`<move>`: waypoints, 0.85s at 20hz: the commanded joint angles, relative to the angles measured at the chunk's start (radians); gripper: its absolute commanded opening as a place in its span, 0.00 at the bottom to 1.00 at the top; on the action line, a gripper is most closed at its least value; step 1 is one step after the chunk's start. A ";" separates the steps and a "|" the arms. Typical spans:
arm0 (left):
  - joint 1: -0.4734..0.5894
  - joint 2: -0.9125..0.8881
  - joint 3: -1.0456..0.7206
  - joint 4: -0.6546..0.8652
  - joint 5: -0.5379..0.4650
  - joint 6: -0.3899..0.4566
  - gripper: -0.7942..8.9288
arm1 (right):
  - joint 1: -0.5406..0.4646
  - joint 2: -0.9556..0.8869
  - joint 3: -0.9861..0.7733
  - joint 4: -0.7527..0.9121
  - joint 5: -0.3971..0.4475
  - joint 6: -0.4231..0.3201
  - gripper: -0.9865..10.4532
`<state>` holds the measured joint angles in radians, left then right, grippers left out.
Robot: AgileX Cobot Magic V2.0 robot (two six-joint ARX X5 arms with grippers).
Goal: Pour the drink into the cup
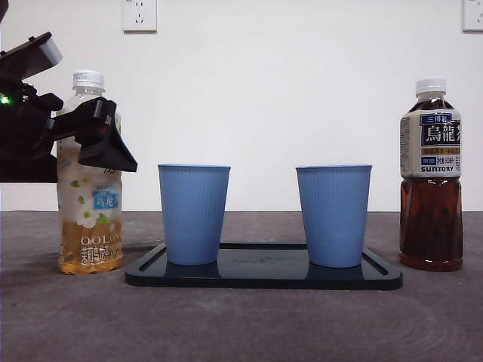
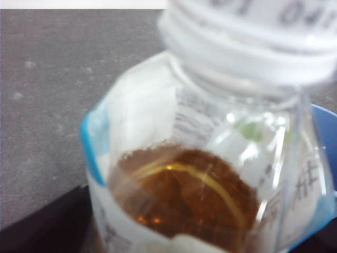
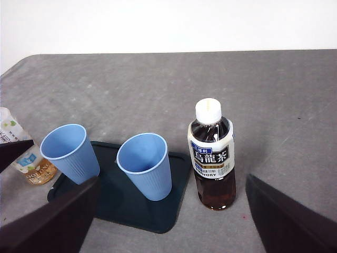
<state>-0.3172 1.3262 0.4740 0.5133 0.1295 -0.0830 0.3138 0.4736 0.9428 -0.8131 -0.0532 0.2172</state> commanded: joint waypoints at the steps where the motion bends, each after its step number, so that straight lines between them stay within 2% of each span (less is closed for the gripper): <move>1: -0.005 0.017 0.001 0.023 0.000 0.019 0.41 | 0.005 0.006 0.016 0.003 0.000 0.006 0.47; 7: -0.005 0.016 0.003 0.033 0.000 0.019 0.34 | 0.005 0.006 0.016 0.003 0.000 0.006 0.47; 12: -0.005 -0.020 0.004 0.024 0.000 0.014 0.33 | 0.005 0.006 0.016 0.003 0.000 0.006 0.47; 17: -0.005 -0.129 0.026 -0.089 0.000 0.020 0.33 | 0.005 0.006 0.016 0.004 0.001 0.006 0.47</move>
<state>-0.3176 1.2232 0.4721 0.3977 0.1287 -0.0715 0.3138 0.4736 0.9428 -0.8131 -0.0528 0.2172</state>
